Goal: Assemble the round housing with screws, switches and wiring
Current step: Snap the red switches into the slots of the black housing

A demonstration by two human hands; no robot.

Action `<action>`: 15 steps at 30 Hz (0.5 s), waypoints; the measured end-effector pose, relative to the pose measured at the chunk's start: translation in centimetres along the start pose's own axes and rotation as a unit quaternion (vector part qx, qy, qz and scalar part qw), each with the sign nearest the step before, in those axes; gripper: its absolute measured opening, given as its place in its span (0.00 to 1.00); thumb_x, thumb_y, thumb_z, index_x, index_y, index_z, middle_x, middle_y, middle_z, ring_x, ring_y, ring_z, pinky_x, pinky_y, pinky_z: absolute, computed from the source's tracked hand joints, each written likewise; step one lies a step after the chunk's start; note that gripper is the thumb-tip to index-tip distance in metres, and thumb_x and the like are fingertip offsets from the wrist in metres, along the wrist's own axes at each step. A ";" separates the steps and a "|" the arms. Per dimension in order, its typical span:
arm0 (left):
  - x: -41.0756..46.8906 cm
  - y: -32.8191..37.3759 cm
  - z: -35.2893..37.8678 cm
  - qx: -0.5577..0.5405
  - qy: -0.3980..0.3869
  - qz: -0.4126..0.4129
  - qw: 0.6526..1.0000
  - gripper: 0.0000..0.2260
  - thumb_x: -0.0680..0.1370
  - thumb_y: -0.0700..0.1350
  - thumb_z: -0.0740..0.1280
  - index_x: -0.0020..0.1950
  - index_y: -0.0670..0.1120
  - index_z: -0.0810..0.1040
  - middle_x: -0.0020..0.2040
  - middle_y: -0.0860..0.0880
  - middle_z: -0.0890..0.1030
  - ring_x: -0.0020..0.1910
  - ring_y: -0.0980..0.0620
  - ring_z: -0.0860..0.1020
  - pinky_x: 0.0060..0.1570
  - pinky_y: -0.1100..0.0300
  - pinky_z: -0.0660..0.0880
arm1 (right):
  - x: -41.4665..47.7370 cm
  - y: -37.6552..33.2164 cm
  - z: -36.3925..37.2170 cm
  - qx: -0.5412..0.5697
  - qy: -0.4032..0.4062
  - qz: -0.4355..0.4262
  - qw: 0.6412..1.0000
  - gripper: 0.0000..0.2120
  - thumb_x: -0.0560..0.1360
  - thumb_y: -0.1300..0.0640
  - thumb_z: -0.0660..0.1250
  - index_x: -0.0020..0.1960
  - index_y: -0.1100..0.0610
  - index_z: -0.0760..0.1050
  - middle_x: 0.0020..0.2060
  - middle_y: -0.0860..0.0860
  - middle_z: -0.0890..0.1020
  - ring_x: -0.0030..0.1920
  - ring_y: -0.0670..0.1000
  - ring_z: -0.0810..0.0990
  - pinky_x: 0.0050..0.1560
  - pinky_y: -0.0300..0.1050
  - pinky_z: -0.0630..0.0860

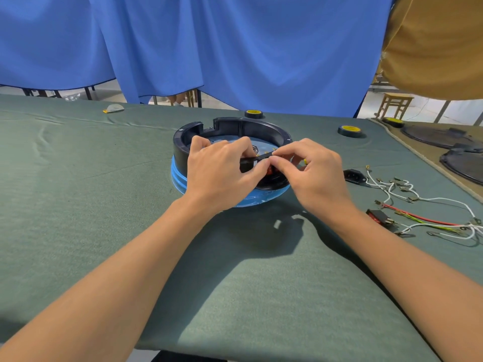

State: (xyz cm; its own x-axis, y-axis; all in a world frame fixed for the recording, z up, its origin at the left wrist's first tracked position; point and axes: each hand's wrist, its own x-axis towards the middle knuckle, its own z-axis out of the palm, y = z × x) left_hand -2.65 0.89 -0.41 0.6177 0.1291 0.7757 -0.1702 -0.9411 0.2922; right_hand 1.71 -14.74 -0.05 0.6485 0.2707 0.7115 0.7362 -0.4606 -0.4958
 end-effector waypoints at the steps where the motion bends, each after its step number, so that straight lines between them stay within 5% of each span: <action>1: -0.1 0.0 0.1 0.003 0.008 0.002 1.000 0.16 0.73 0.64 0.60 0.39 0.53 0.75 0.32 0.54 0.80 0.34 0.51 0.73 0.51 0.57 0.57 | 0.1 0.0 0.1 0.008 0.006 0.012 1.000 0.03 0.73 0.56 0.72 0.44 0.55 0.83 0.38 0.50 0.82 0.37 0.46 0.75 0.39 0.34 0.68; 7: -0.4 0.2 0.5 0.065 0.063 0.042 0.995 0.15 0.74 0.58 0.69 0.37 0.47 0.77 0.29 0.54 0.75 0.31 0.50 0.65 0.46 0.54 0.57 | 0.5 -0.1 -0.5 0.009 -0.028 0.023 0.999 0.02 0.74 0.57 0.72 0.44 0.54 0.84 0.37 0.49 0.82 0.36 0.45 0.76 0.38 0.30 0.67; 11: -1.0 0.9 0.8 0.101 0.065 0.056 0.991 0.14 0.76 0.54 0.68 0.38 0.45 0.77 0.31 0.50 0.79 0.36 0.46 0.75 0.48 0.52 0.58 | 0.5 1.0 -4.2 -0.082 -0.112 0.012 0.990 0.05 0.75 0.58 0.70 0.48 0.54 0.84 0.40 0.50 0.83 0.42 0.50 0.78 0.47 0.45 0.73; 15: -1.1 1.1 0.8 0.158 0.059 0.090 0.981 0.15 0.79 0.52 0.64 0.36 0.44 0.73 0.30 0.48 0.77 0.37 0.44 0.74 0.48 0.52 0.60 | 0.4 2.8 -8.6 -0.165 -0.211 0.053 0.962 0.07 0.76 0.59 0.68 0.49 0.53 0.84 0.43 0.49 0.85 0.44 0.48 0.79 0.41 0.35 0.66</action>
State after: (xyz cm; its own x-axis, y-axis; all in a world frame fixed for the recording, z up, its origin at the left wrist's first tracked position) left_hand -2.96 -0.49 -1.42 0.5033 -0.0307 0.8636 -0.0098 -0.9995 -0.0298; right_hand 2.35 -23.17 3.19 0.7882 0.4951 0.3655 0.6059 -0.7285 -0.3197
